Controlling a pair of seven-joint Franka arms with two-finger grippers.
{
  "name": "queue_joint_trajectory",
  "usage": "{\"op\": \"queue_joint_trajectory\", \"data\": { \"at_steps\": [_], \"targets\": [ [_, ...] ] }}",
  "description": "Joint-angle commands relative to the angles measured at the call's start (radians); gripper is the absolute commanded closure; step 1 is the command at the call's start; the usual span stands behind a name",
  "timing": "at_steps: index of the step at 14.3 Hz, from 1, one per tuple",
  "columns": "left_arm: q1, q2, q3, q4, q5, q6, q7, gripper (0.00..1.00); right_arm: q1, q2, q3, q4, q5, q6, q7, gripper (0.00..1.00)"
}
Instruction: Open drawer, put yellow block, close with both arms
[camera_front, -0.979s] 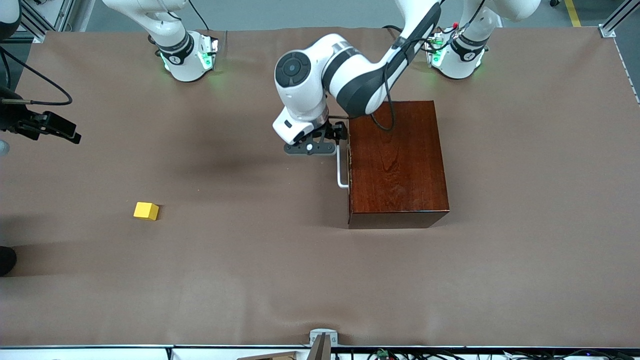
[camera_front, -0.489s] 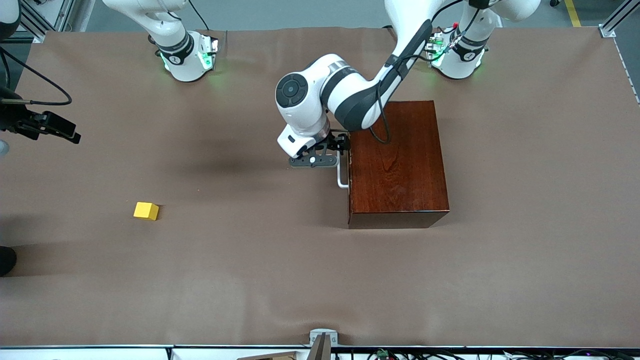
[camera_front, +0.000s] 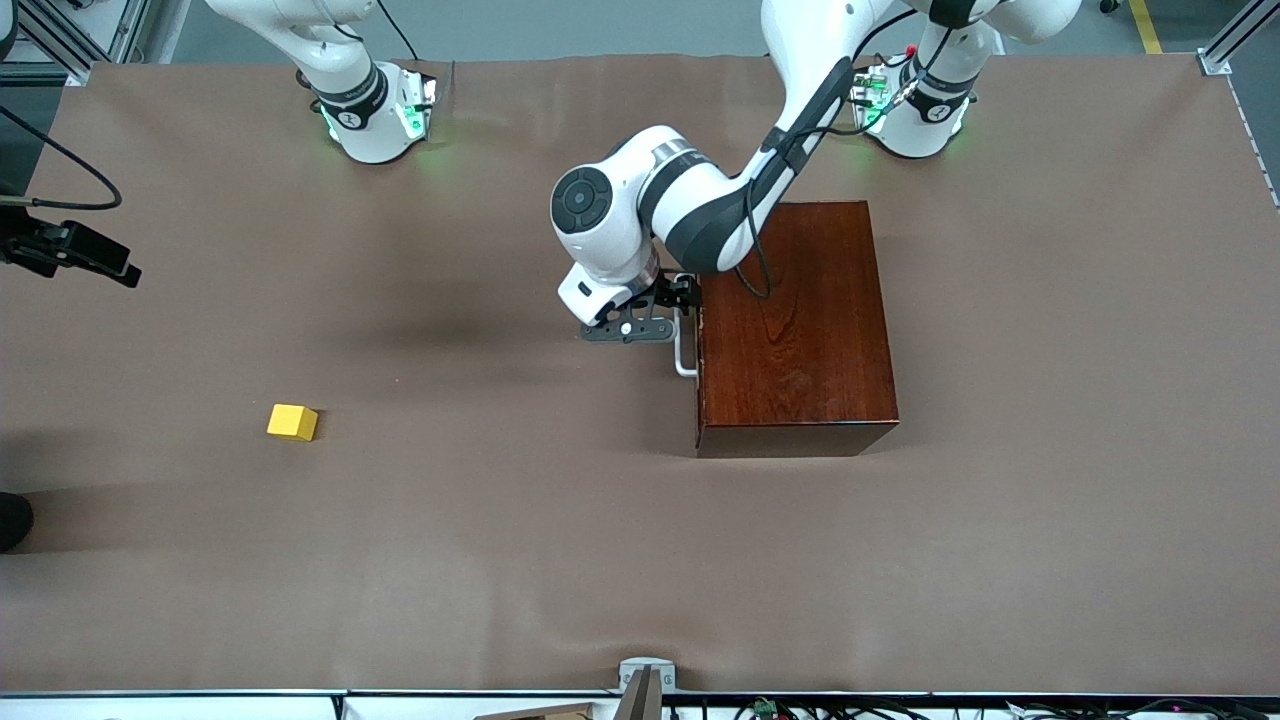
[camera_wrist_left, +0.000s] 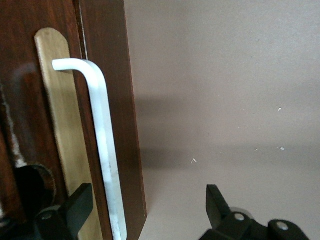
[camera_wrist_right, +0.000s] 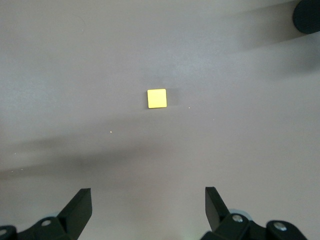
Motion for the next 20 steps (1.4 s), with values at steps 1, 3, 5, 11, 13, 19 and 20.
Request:
{"op": "queue_joint_trajectory", "data": {
  "at_steps": [1,3,5,11,13,19,20],
  "targets": [
    [-0.014,0.026,0.013,0.026,0.022,0.02,-0.017,0.0,0.0,0.059,0.015,0.024,-0.01,-0.005,0.003,0.0],
    [-0.014,0.026,0.013,0.026,0.021,0.031,-0.029,0.0,0.016,0.085,0.018,0.035,-0.015,-0.003,0.012,0.0],
    [-0.014,0.026,0.013,0.026,0.019,0.06,-0.044,0.0,0.003,0.099,0.015,0.035,-0.013,-0.003,0.014,0.0],
    [-0.014,0.032,0.011,0.027,0.018,0.147,-0.05,0.0,0.008,0.207,0.015,0.034,-0.009,0.045,0.001,0.0],
    [-0.012,0.04,0.011,0.027,0.018,0.195,-0.079,0.0,0.006,0.243,0.013,0.0,-0.007,0.14,-0.011,0.0],
    [-0.008,0.05,0.011,0.03,0.016,0.249,-0.087,0.0,-0.01,0.318,0.015,-0.238,-0.007,0.544,-0.04,0.0],
    [-0.009,0.049,0.01,0.032,0.013,0.259,-0.093,0.0,-0.015,0.353,0.015,-0.238,-0.007,0.569,-0.046,0.0]
  ]
}}
